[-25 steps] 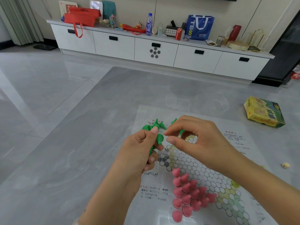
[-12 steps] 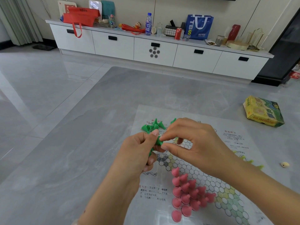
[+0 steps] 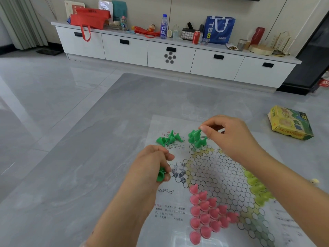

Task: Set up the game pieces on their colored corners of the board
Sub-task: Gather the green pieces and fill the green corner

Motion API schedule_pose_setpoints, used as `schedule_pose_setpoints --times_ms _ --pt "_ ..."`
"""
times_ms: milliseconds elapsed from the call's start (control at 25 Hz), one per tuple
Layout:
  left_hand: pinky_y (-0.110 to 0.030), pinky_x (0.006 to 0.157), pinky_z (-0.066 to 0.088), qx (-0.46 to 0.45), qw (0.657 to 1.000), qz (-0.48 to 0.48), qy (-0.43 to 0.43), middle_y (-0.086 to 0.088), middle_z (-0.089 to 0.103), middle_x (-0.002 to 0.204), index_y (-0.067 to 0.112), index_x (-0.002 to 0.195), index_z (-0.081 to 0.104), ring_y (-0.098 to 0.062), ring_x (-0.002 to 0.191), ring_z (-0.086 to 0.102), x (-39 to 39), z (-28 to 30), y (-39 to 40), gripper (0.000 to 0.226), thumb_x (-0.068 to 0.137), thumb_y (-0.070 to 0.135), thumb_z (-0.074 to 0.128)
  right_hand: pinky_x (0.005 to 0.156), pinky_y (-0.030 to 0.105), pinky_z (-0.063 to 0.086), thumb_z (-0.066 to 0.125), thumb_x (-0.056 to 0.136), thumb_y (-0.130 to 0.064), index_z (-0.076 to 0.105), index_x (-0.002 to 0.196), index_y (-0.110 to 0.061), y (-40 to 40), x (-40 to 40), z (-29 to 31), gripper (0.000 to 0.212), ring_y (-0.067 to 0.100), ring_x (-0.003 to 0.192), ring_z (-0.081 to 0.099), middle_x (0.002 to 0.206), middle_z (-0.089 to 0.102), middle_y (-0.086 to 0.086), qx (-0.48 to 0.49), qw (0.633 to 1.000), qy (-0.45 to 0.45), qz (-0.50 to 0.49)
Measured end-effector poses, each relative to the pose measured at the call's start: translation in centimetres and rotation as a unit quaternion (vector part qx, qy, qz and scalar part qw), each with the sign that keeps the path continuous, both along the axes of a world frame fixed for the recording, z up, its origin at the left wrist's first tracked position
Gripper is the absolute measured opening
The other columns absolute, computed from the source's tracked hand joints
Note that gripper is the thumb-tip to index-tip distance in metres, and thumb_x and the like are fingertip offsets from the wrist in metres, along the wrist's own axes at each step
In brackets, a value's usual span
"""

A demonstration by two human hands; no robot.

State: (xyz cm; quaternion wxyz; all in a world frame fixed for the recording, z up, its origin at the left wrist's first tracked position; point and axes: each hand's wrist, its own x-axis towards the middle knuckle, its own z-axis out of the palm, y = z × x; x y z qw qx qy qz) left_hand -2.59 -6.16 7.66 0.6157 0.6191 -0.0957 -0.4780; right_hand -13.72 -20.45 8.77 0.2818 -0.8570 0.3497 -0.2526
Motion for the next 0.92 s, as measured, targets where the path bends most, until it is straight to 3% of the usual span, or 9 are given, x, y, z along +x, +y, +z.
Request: schedule_pose_setpoints --times_ms 160,280,920 --pt "-0.026 0.05 0.034 0.006 1.0 0.005 -0.017 -0.008 0.054 0.081 0.007 0.074 0.048 -0.017 0.057 0.04 -0.2 -0.5 -0.1 0.034 0.073 -0.02 0.028 0.065 0.016 0.039 0.057 0.087 -0.02 0.068 0.087 -0.015 -1.5 1.3 -1.8 0.012 0.003 0.07 0.049 0.083 0.061 -0.003 -0.056 0.992 0.114 0.012" --pt "-0.024 0.049 0.037 -0.001 1.0 0.017 -0.004 -0.008 0.053 0.083 0.007 0.077 0.05 -0.016 0.059 0.042 -0.1 -0.7 -0.2 0.033 0.078 -0.019 0.029 0.069 0.023 0.039 0.056 0.087 -0.021 0.068 0.087 -0.015 -2.0 2.0 -2.9 0.013 0.006 0.07 0.047 0.076 0.052 -0.008 -0.075 0.986 0.151 0.015" --pt "-0.024 0.043 0.031 -0.015 0.999 0.02 0.021 -0.01 0.052 0.077 0.005 0.073 0.049 -0.017 0.051 0.038 0.0 -0.7 -0.2 0.033 0.075 -0.019 0.026 0.071 0.026 0.041 0.056 0.087 -0.021 0.068 0.088 -0.013 -2.0 2.1 -4.1 0.015 0.012 0.077 0.05 0.081 0.052 -0.005 -0.1 0.979 0.175 0.009"
